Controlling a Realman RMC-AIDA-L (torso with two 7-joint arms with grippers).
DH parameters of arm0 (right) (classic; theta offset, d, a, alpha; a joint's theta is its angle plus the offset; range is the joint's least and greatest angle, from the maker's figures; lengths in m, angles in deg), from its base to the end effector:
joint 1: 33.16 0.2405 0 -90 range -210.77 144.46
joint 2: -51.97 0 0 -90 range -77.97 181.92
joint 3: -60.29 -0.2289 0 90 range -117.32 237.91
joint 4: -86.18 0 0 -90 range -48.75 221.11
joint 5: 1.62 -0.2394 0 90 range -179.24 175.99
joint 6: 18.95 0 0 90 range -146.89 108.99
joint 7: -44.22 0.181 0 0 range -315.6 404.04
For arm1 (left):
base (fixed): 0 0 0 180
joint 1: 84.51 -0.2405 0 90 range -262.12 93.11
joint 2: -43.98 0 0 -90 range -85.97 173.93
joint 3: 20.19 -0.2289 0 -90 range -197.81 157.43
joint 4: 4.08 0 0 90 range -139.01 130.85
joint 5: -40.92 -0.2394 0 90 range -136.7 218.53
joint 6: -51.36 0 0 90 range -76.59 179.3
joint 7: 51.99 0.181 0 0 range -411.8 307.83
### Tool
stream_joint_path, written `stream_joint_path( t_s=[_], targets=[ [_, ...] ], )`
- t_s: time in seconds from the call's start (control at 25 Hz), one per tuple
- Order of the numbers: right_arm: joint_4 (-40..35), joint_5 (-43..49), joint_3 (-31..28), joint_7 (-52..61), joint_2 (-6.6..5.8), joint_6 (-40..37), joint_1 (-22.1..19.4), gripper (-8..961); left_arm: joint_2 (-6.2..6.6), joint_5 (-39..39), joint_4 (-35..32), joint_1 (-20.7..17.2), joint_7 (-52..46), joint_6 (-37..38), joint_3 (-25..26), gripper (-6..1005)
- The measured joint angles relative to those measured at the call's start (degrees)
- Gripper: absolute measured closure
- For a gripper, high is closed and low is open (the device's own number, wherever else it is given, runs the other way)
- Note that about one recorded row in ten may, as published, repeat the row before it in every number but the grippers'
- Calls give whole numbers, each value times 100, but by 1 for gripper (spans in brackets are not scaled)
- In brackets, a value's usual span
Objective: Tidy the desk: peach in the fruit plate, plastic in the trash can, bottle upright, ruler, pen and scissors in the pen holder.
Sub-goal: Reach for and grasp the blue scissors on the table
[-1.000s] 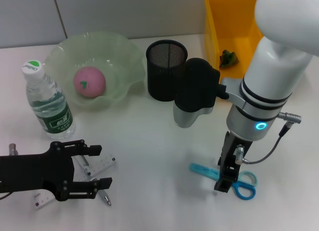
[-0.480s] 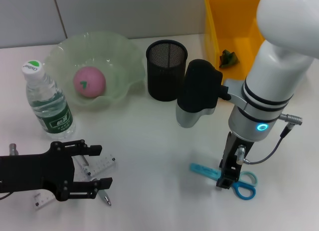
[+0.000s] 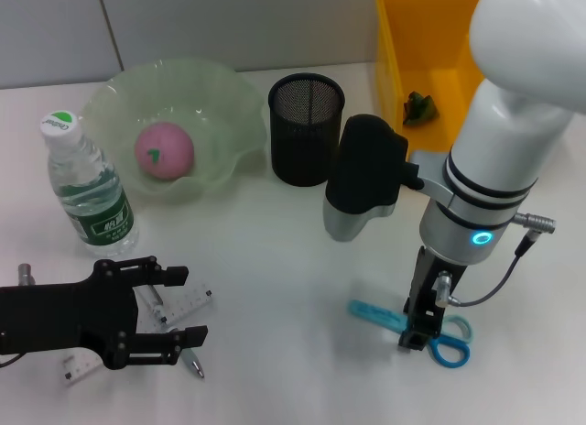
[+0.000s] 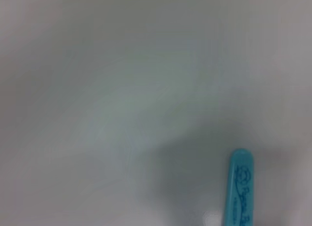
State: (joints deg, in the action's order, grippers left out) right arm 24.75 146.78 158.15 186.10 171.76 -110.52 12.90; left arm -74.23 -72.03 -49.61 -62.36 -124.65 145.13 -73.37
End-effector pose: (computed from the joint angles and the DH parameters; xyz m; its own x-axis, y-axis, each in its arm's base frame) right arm 0.1633 0.3395 -0.0934 0.7016 -0.3604 0.6147 -0.3071 -0.9314 -0.1956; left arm -0.2576 0.3102 -0.0244 0.9067 0.2135 0.3637 0.2650 -0.9593 -0.0976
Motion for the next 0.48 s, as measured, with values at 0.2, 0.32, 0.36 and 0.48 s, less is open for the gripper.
stream_joint_path(
  t_s=[0.2, 0.32, 0.36, 0.48],
  targets=[
    [0, -4, 21, 1, 0, 1, -3, 597, 0, 22, 0, 0, -2, 0, 0, 197],
    [0, -1, 25, 9, 0, 2, -9, 608, 0, 26, 0, 0, -2, 0, 0, 197],
    [0, 0, 27, 11, 0, 2, -9, 608, 0, 26, 0, 0, -2, 0, 0, 197],
    [-1, 2, 31, 14, 0, 2, -9, 607, 0, 34, 0, 0, -2, 0, 0, 197]
  ],
)
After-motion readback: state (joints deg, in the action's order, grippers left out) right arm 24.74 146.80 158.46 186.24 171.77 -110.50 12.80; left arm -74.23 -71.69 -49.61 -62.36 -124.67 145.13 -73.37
